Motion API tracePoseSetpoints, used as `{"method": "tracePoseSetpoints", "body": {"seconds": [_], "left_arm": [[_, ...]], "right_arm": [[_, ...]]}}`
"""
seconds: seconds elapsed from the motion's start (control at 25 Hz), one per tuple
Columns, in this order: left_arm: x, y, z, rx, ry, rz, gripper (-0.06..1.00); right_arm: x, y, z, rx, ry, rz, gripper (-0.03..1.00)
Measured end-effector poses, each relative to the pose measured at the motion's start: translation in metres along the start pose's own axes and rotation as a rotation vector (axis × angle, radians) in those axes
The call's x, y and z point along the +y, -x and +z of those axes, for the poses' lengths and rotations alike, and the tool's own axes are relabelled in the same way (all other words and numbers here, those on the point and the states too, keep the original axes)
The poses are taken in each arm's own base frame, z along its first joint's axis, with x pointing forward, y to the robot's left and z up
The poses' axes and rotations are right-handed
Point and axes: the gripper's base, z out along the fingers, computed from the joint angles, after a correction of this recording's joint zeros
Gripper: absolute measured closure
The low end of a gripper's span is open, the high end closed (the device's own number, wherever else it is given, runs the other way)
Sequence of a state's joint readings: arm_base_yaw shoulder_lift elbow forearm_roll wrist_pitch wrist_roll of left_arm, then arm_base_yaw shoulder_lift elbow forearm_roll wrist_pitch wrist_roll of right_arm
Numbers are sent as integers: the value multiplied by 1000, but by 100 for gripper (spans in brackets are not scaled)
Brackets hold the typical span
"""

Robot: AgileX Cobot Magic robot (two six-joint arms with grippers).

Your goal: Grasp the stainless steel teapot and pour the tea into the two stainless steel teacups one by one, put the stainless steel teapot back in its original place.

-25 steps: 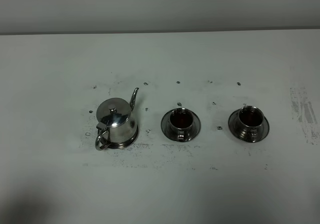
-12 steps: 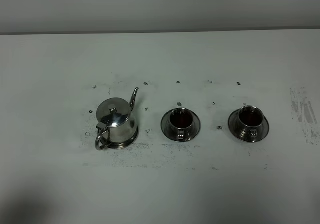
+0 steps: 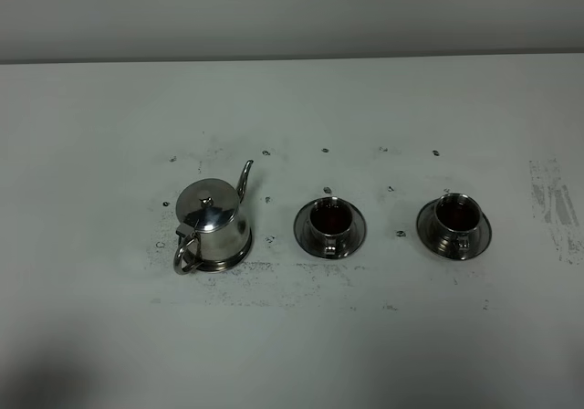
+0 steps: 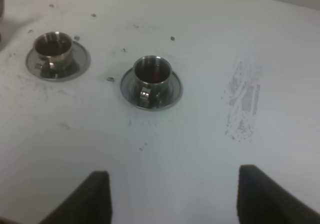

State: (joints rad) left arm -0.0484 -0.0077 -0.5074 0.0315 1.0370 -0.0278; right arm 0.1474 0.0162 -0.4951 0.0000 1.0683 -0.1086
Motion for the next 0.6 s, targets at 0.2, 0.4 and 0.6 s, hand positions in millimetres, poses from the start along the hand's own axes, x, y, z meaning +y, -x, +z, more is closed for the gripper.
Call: {"method": "tracePoseSetpoints", "body": {"seconds": [0.2, 0.4, 0.6], "left_arm": [[0, 0, 0, 0, 0, 0, 55], [0, 0, 0, 0, 0, 0, 55], [0, 0, 0, 0, 0, 0, 55]], "right_arm": [[0, 0, 0, 0, 0, 0, 45], [0, 0, 0, 0, 0, 0, 45], [0, 0, 0, 0, 0, 0, 45]]}}
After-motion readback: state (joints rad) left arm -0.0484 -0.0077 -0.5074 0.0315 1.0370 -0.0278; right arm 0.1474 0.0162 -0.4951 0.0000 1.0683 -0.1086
